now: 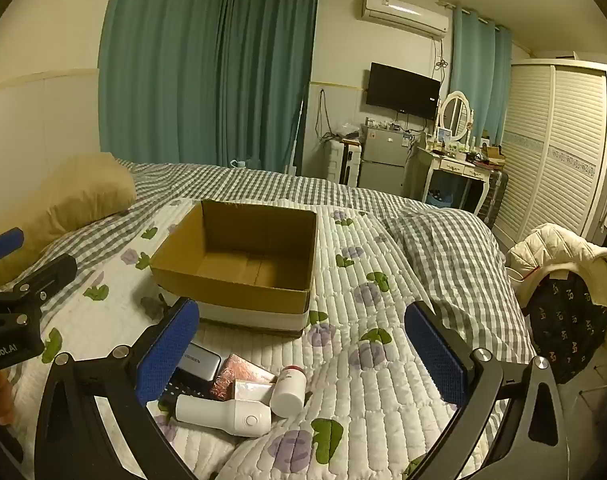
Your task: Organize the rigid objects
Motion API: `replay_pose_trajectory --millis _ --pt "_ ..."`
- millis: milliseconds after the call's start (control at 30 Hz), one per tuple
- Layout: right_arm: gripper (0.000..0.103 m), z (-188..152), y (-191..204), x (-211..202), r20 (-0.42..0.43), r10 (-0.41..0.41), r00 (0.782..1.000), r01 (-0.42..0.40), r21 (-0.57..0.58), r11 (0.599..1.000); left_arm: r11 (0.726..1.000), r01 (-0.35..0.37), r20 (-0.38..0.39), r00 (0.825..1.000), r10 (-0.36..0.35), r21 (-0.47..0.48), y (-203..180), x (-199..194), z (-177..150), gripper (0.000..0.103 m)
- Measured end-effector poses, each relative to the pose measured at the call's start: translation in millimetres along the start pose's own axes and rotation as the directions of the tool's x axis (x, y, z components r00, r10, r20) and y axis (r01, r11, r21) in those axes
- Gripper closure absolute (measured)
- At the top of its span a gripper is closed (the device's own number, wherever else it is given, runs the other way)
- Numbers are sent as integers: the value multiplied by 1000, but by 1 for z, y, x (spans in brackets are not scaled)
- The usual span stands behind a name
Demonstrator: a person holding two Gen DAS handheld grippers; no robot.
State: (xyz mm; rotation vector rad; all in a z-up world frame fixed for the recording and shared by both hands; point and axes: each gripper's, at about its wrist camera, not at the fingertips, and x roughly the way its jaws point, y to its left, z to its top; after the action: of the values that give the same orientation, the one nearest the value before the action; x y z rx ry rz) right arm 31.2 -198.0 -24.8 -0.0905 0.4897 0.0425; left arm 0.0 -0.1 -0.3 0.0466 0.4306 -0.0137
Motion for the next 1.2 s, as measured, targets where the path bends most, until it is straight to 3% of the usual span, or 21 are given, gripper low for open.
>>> replay_pose_trajectory --millis 100,1200 --pt "0 -1 1 1 -1 -2 1000 2 -2 1000 1000 17 -27 999 -18 -24 1 2 0 0" --pt "0 -12 -3 10 -44 -6 999 6 -14 1000 1000 16 -21 1000 -16 -18 -5 3 -6 0"
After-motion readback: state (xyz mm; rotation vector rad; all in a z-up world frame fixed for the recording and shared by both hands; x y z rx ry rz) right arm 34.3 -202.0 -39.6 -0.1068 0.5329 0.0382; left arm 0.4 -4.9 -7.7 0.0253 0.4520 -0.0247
